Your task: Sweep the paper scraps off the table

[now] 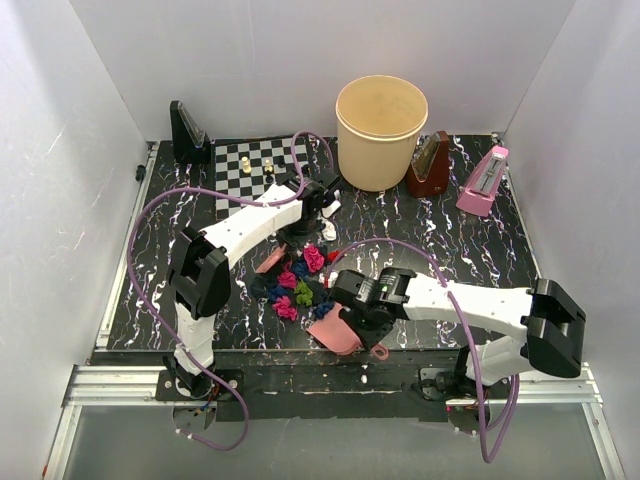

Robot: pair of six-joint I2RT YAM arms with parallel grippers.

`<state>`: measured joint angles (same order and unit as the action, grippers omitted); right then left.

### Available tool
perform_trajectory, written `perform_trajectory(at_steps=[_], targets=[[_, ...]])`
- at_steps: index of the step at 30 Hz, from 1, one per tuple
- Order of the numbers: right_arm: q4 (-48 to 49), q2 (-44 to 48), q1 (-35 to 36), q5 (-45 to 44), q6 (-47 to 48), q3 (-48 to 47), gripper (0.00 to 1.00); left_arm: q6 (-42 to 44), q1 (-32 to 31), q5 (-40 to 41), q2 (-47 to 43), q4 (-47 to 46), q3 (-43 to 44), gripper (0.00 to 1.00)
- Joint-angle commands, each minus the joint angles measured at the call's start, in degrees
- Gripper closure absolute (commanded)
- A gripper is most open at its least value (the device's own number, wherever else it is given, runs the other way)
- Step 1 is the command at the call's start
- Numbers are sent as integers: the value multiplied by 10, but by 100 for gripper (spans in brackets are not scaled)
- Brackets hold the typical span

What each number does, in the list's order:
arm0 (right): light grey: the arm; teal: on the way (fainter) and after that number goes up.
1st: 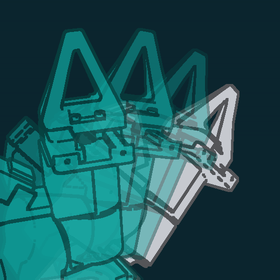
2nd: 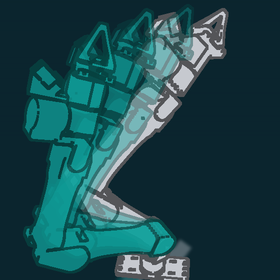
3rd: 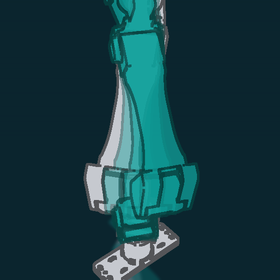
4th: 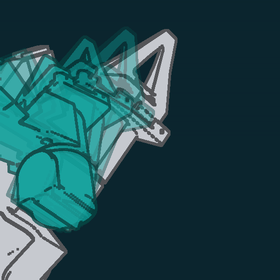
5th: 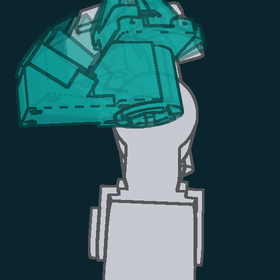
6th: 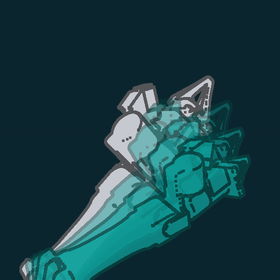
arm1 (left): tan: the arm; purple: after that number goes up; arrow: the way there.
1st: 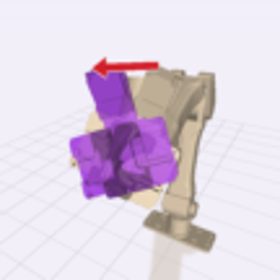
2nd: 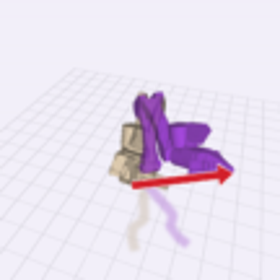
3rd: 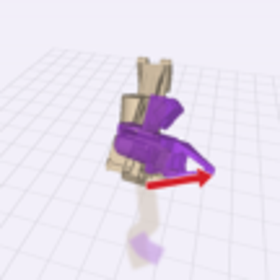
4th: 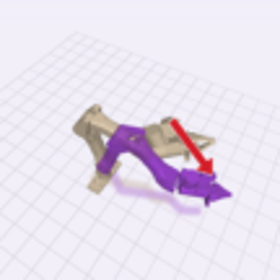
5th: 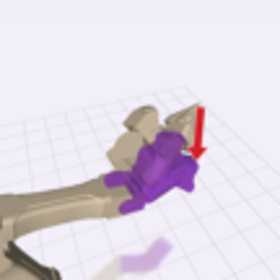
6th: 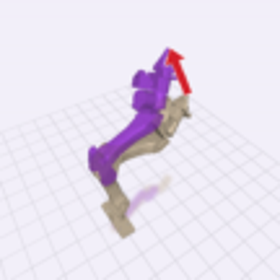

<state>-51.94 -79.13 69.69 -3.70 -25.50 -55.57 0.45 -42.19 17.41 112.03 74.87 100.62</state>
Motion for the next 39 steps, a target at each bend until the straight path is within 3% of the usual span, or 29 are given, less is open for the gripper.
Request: perform_trajectory(at_steps=[1, 9, 19, 25, 29, 39], targets=[[16, -9, -10, 16, 10, -33, 99, 15, -3, -116, 2, -37, 14, 100], [34, -15, -57, 27, 33, -41, 99, 17, -8, -255, -1, -46, 15, 100], [61, -66, -82, -3, 73, -79, 99, -20, -17, -345, 0, -53, 35, 100], [90, -59, -94, -71, 63, -83, 99, -35, -17, -304, -15, -27, 75, 100], [118, -36, -94, -98, 66, -72, 99, -53, -17, -216, -30, -8, 104, 100], [275, 116, -94, -113, 113, 43, 99, -105, -12, -132, -69, -21, 122, 100]])
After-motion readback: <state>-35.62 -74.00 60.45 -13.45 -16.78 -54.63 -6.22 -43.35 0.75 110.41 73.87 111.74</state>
